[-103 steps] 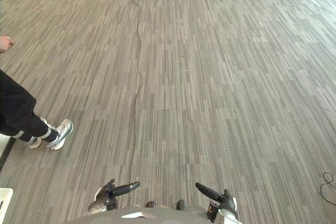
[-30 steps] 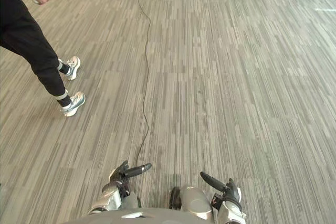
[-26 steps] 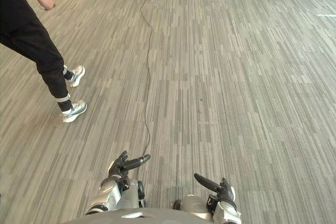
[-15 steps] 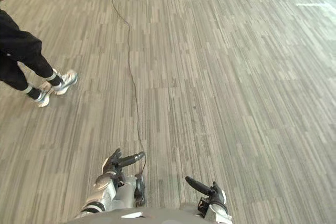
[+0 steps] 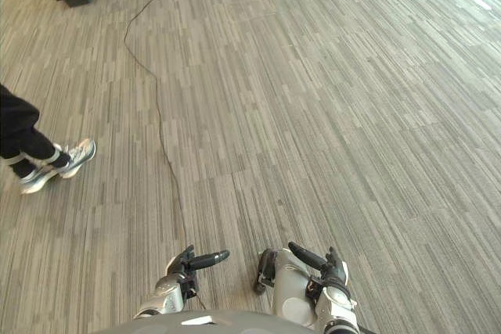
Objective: Pick up cushions and gather them together orderly.
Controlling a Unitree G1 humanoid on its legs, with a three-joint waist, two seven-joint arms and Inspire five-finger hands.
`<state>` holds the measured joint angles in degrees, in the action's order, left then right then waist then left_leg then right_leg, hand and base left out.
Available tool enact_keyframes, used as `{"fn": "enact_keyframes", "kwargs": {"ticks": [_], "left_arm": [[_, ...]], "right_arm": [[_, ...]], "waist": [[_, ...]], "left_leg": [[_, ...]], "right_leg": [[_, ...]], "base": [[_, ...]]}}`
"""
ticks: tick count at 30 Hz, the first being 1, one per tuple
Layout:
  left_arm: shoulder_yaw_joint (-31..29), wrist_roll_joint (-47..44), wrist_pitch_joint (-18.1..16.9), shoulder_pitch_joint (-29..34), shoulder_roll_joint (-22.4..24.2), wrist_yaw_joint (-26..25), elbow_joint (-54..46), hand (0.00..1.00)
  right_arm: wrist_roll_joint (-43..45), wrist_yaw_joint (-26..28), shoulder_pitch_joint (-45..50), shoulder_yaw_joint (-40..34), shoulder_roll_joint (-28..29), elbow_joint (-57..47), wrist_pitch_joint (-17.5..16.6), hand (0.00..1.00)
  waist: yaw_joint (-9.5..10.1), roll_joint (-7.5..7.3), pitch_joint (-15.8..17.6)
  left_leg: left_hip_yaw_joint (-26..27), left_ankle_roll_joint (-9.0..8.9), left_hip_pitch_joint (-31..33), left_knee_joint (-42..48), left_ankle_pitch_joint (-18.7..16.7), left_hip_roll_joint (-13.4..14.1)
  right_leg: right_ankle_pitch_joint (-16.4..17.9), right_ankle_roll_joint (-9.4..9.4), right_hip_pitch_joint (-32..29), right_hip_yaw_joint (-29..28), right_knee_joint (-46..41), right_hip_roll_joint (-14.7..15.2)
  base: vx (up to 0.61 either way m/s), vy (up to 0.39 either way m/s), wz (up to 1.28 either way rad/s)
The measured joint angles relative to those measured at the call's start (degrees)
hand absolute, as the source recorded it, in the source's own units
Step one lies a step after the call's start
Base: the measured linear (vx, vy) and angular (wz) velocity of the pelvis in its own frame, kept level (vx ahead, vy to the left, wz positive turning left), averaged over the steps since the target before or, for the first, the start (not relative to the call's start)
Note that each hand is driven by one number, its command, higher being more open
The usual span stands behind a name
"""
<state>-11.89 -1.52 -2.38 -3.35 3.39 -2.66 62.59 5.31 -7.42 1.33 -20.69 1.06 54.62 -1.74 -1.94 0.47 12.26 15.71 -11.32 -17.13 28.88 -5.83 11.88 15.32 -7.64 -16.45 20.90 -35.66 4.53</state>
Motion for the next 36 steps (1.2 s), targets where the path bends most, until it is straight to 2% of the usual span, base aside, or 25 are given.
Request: {"fn": "enact_keyframes", "kwargs": {"ticks": [1,2,4,5,6,8,11,13,15,16,17,18,19,20,22,24,25,26,28,30,31,32,33,34,36], "left_arm": [[-0.2,0.0,0.2,0.4,-0.1,0.0,-0.3,1.00],[-0.6,0.0,0.3,0.8,0.0,0.2,-1.0,1.00],[-1.2,0.1,0.3,1.1,-0.1,0.1,-2.5,1.00],[-2.5,-0.1,0.2,1.7,-0.1,0.0,-3.9,1.00],[-3.0,-0.2,-0.5,2.2,-0.2,0.1,-5.3,1.00],[-3.0,-0.4,-2.0,2.6,0.0,0.1,-7.2,1.00],[-2.9,-0.6,-3.4,2.3,0.3,0.3,-7.5,1.00],[-2.9,-1.3,-4.1,1.8,0.2,0.6,-7.6,1.00],[-2.8,-2.0,-4.1,1.7,0.2,0.5,-7.5,1.00],[-2.9,-2.7,-4.0,1.6,0.0,0.3,-7.4,1.00],[-2.9,-2.7,-3.7,1.6,0.0,0.2,-7.3,1.00],[-2.9,-2.7,-3.2,1.5,-1.2,-0.1,-6.8,1.00],[-3.0,-2.7,-3.1,1.2,-1.8,-0.4,-6.1,1.00],[-3.0,-2.8,-2.5,0.0,-2.9,-1.1,-4.4,1.00],[-3.0,-2.8,-1.8,-0.3,-3.5,-1.7,-2.4,1.00],[-2.3,-2.8,-1.3,-0.2,-3.4,-2.4,-0.9,1.00],[-2.3,-2.9,-1.3,-0.1,-3.4,-2.5,-0.8,1.00],[-2.2,-2.9,-1.3,-0.3,-3.5,-2.7,-0.5,1.00],[-1.7,-2.9,-1.2,-0.3,-3.6,-3.1,-0.3,1.00],[0.2,-2.9,-0.9,-0.4,-3.8,-3.2,0.3,1.00],[1.9,-2.7,-0.8,-0.3,-4.1,-3.1,0.8,1.00],[2.7,-2.4,-0.9,-0.2,-4.5,-3.0,1.4,1.00],[3.0,-2.4,-0.7,0.0,-4.7,-2.8,2.1,1.00],[3.8,-2.2,-0.7,-0.5,-4.3,-2.2,2.4,1.00],[3.7,-2.0,-0.8,-0.9,-3.4,-1.8,2.3,1.00]], "right_arm": [[-0.5,0.0,0.3,0.0,-0.1,-0.1,0.1,1.00],[-0.8,0.0,0.9,0.6,-0.6,-0.3,0.2,1.00],[-0.8,-0.2,1.0,2.0,-1.2,0.2,0.5,1.00],[-0.7,-0.2,1.2,3.3,-1.5,0.3,0.7,1.00],[-0.7,-0.2,1.9,4.3,-1.5,0.4,0.6,1.00],[-0.6,-0.3,2.0,4.3,-1.6,1.1,0.8,1.00],[-0.6,-0.4,2.2,4.5,-1.5,1.4,1.0,1.00],[-0.7,-0.6,2.1,5.4,-1.6,2.1,1.1,1.00],[-0.7,-0.8,2.2,5.9,-1.6,2.5,1.2,1.00],[-0.7,-0.7,2.6,6.3,-1.3,2.5,1.4,1.00],[-0.7,-0.7,3.0,6.4,-0.9,2.6,1.5,1.00],[-0.9,-0.6,3.7,6.8,0.1,2.8,1.6,1.00],[-1.3,-0.2,3.8,7.0,0.7,2.7,1.5,1.00],[-2.0,0.0,3.5,8.0,1.0,2.6,1.6,1.00],[-1.9,0.6,2.9,8.2,0.3,2.3,1.3,1.00],[-1.9,0.6,2.7,8.3,-1.3,1.5,0.3,1.00],[-1.9,0.6,2.8,8.3,-1.4,1.2,0.2,1.00],[-1.9,0.5,2.6,8.1,-1.6,0.8,-0.1,1.00],[-1.9,0.5,1.7,7.4,-1.6,1.0,-0.2,1.00],[-1.8,0.5,0.9,6.6,-1.6,0.8,-0.4,1.00],[-1.8,0.5,0.3,6.1,-1.5,0.8,-0.3,1.00],[-1.9,0.5,0.4,6.1,-1.4,1.1,-0.4,1.00],[-1.7,0.6,0.2,5.5,-1.4,1.6,-0.5,1.00],[-2.0,0.5,-1.4,4.9,-1.7,2.4,-0.7,1.00],[-2.0,0.4,-1.6,3.2,-1.7,2.4,-0.9,1.00]], "waist": [[-0.08,0.43,-0.2],[0.08,1.56,-0.4],[0.28,2.08,-0.2],[0.82,1.90,-0.1],[1.78,1.31,-0.1],[2.54,1.12,0.0],[3.23,0.75,-0.1],[3.57,0.29,-0.2],[3.93,0.02,-0.4],[4.63,-0.61,-0.9],[4.80,-0.79,-2.0],[4.71,-3.57,-3.7],[4.74,-4.62,-4.2],[4.92,-6.07,-4.2],[4.88,-5.72,-3.8],[4.51,-2.95,-2.7],[4.50,-2.60,-2.7],[4.47,-2.24,-2.6],[3.51,-2.28,-2.0],[3.09,-2.10,-1.4],[2.57,-2.29,-1.1],[2.21,-3.27,-0.9],[1.66,-3.56,-0.5],[1.77,-1.81,0.1],[1.17,-1.51,0.4]], "left_leg": [[-1.8,-0.90,2.4,5.7,1.8,1.1],[-5.2,-2.74,8.8,20.5,3.5,2.8],[-5.3,-2.46,14.9,32.5,2.5,3.8],[-4.4,-0.15,19.5,35.7,-0.7,3.5],[-3.1,4.42,23.2,32.4,-4.5,2.9],[-3.9,8.09,27.4,23.4,-7.1,1.9],[-8.1,8.02,31.8,6.0,-7.1,-0.9],[-13.3,6.53,34.4,-4.1,-6.0,-3.0],[-14.6,5.78,34.5,-7.0,-5.4,-3.8],[-14.8,6.88,34.3,-5.8,-1.4,-4.5],[-14.7,7.28,34.3,-4.6,0.6,-5.1],[-11.9,8.20,34.5,-1.8,-2.9,-6.3],[-10.0,8.81,34.1,-1.1,-4.0,-6.6],[-6.2,10.15,31.4,-1.6,-4.8,-7.6],[-3.8,11.34,26.4,-3.7,-5.6,-8.1],[-1.9,11.69,18.3,-7.0,-5.8,-7.7],[-1.7,11.87,17.2,-7.8,-5.9,-7.6],[-0.8,12.48,13.1,-11.5,-6.4,-7.5],[1.9,12.46,7.0,-17.0,-6.4,-7.2],[2.9,12.46,3.6,-19.0,-6.4,-6.8],[3.2,12.41,1.1,-20.5,-6.4,-6.8],[3.4,11.97,-0.5,-21.3,-6.4,-7.7],[2.8,9.91,-2.6,-21.5,-6.9,-7.8],[2.4,8.92,-2.7,-21.0,-6.3,-6.1],[1.5,7.86,-3.0,-20.6,-3.0,-6.6]], "right_leg": [[0.1,0.00,1.3,-0.2,1.2,-1.1],[0.1,0.28,4.5,-1.1,4.3,-3.7],[0.0,-0.51,8.2,-3.7,7.1,-6.4],[-0.1,-1.54,12.0,-6.9,10.3,-8.4],[-0.2,-1.74,15.1,-10.5,12.4,-9.0],[0.1,-1.19,18.5,-15.1,14.2,-9.1],[1.3,0.62,21.0,-20.4,15.5,-8.3],[3.1,2.88,22.5,-24.6,15.8,-7.7],[4.7,4.27,24.5,-27.3,16.7,-7.2],[6.6,5.87,26.9,-30.3,17.1,-6.2],[7.1,6.73,27.4,-31.5,17.1,-5.4],[7.1,8.14,25.9,-33.6,14.6,-3.0],[6.7,9.28,24.2,-33.8,11.2,-1.9],[3.9,13.68,19.4,-33.4,0.2,-0.3],[-0.8,16.35,13.7,-31.6,-12.4,1.5],[0.4,14.25,8.3,-21.7,-21.6,3.9],[0.7,13.93,7.4,-20.2,-22.0,4.0],[1.9,11.84,3.7,-15.1,-22.5,3.8],[3.9,8.47,-1.2,-6.9,-17.1,3.0],[3.7,7.83,-4.2,-2.9,-9.6,2.2],[1.0,7.56,-5.7,-1.6,-0.5,1.2],[-4.5,7.21,-5.1,-1.3,7.4,1.0],[-11.0,-0.70,-3.6,-0.8,8.4,0.8],[-9.6,-0.96,-3.5,-0.9,7.1,-0.7],[-5.9,-1.45,-3.3,-1.2,4.7,-0.2]], "base": [[0.26,-0.120,-0.35],[0.25,-0.095,-0.53],[0.28,-0.043,-0.87],[0.38,0.055,-1.48],[0.33,0.089,-1.55],[0.30,0.142,-1.29],[0.38,0.229,-1.02],[0.37,0.229,-0.88],[0.57,0.345,-0.85],[0.74,0.441,-0.93],[0.65,0.383,-0.97],[0.51,0.309,-0.68],[0.72,0.423,-0.91],[0.58,0.336,-0.82],[0.47,0.286,-0.93],[0.51,0.274,-0.95],[0.46,0.171,-0.75],[0.50,0.063,-0.51],[0.65,0.032,-0.48],[0.46,-0.049,-0.35],[0.54,-0.103,-0.20],[0.44,-0.099,-0.03],[0.57,-0.135,-0.08],[0.43,-0.127,-0.10],[0.48,-0.222,-0.01]]}}
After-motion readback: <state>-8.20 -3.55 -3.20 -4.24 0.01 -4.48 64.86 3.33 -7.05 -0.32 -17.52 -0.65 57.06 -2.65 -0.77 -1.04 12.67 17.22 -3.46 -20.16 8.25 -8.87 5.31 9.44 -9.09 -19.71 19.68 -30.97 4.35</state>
